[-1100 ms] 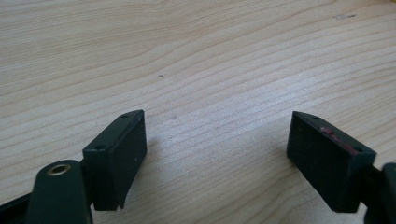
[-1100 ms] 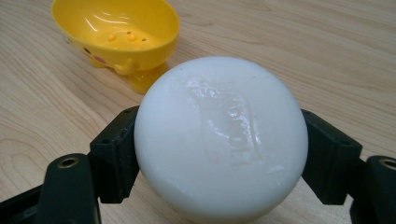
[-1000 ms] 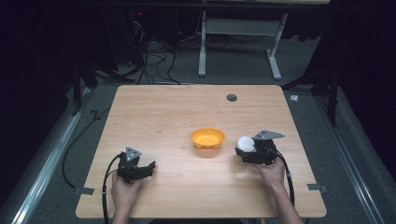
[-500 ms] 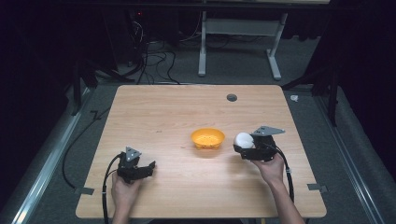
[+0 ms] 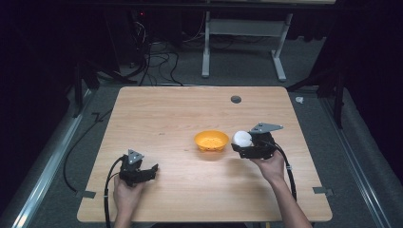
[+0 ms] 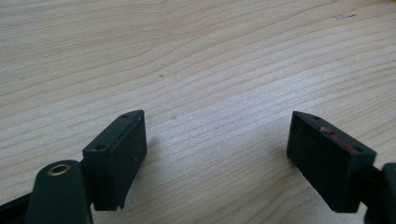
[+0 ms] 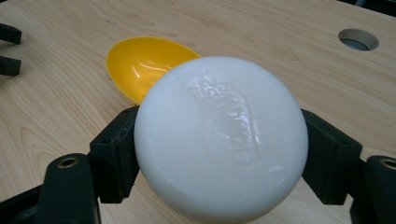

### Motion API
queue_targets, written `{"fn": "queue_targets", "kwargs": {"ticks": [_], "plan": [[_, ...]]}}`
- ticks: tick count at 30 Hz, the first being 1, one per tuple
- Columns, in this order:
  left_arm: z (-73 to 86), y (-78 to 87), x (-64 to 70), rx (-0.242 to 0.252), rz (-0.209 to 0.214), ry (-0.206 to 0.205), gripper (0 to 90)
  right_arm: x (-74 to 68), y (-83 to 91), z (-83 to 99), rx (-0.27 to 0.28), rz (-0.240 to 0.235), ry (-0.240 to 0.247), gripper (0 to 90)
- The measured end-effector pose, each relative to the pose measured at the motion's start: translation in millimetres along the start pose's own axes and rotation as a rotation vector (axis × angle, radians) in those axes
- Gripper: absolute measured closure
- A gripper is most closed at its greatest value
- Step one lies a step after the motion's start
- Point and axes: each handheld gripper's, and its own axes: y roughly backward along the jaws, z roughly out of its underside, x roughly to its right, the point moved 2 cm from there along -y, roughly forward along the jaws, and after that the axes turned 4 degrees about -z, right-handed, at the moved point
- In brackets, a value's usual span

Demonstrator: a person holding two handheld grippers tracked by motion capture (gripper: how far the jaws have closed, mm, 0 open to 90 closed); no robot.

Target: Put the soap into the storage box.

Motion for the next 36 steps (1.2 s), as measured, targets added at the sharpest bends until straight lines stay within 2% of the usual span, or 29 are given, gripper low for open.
{"fn": "queue_targets", "kwargs": {"ticks": [11, 20, 27, 36], "plan": [[0.0, -0.1, 0.1, 0.001, 0.000, 0.002, 20.7, -2.6, -6.3, -8.1, -0.005, -0.022, -0.004, 25.2], [0.0, 0.0, 0.1, 0.000, 0.000, -0.001, 20.7, -7.1, -12.1, -17.7, 0.000, -0.040, 0.013, 25.1], [0.0, 0.1, 0.2, -0.001, 0.000, -0.002, 20.7, -3.6, -18.1, -19.4, -0.016, -0.041, 0.000, 25.2], [0.0, 0.1, 0.3, -0.001, 0.002, -0.003, 20.7, -8.3, -25.6, -31.4, -0.017, -0.055, 0.025, 25.2]]}}
